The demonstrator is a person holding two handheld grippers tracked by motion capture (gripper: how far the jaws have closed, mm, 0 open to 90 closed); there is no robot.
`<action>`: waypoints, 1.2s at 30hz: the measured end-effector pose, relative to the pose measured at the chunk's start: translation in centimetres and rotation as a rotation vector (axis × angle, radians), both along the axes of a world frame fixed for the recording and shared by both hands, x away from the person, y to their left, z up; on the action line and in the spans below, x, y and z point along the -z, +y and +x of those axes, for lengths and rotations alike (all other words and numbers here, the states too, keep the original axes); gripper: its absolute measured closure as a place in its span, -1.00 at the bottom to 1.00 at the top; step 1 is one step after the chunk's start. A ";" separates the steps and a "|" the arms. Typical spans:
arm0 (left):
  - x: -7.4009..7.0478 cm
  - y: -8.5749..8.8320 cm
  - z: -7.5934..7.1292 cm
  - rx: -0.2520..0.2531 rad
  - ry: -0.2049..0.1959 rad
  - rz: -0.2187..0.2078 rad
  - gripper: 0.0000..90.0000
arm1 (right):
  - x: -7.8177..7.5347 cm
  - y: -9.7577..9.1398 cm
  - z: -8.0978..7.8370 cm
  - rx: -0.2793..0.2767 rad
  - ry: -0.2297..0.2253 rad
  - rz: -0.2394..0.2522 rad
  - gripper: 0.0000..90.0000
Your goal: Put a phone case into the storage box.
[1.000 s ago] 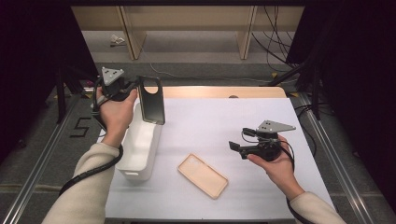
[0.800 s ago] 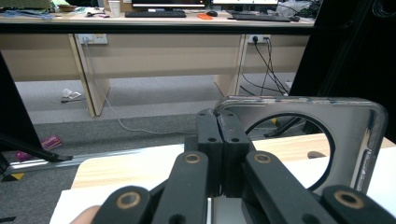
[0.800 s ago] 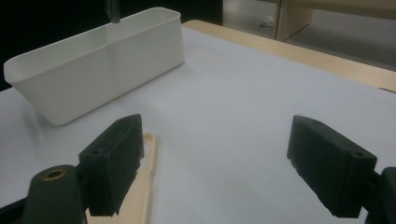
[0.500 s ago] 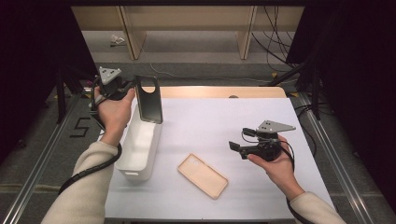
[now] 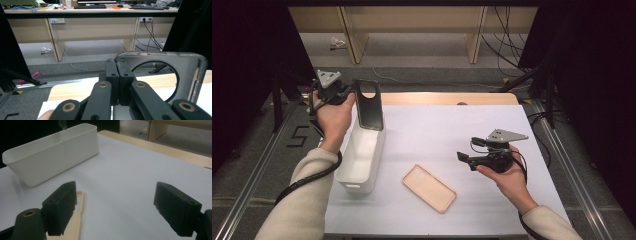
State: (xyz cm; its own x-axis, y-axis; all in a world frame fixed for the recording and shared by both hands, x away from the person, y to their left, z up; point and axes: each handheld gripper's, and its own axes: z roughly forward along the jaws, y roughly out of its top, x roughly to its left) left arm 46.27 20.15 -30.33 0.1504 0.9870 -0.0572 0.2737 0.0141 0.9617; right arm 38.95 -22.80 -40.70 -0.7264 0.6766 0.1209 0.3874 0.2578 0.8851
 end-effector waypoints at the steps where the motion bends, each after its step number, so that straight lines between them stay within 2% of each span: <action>1: 0.0 0.0 0.1 -0.002 0.001 0.002 0.97 | 0.0 0.0 0.0 0.000 0.000 0.000 -0.57; 27: 0.8 0.6 2.0 -0.045 0.028 0.028 0.97 | 0.0 0.0 0.0 -0.003 0.003 0.000 -0.57; 36: 1.2 0.6 2.6 -0.053 0.036 0.026 0.97 | 0.0 0.1 0.0 -0.004 0.003 0.001 -0.57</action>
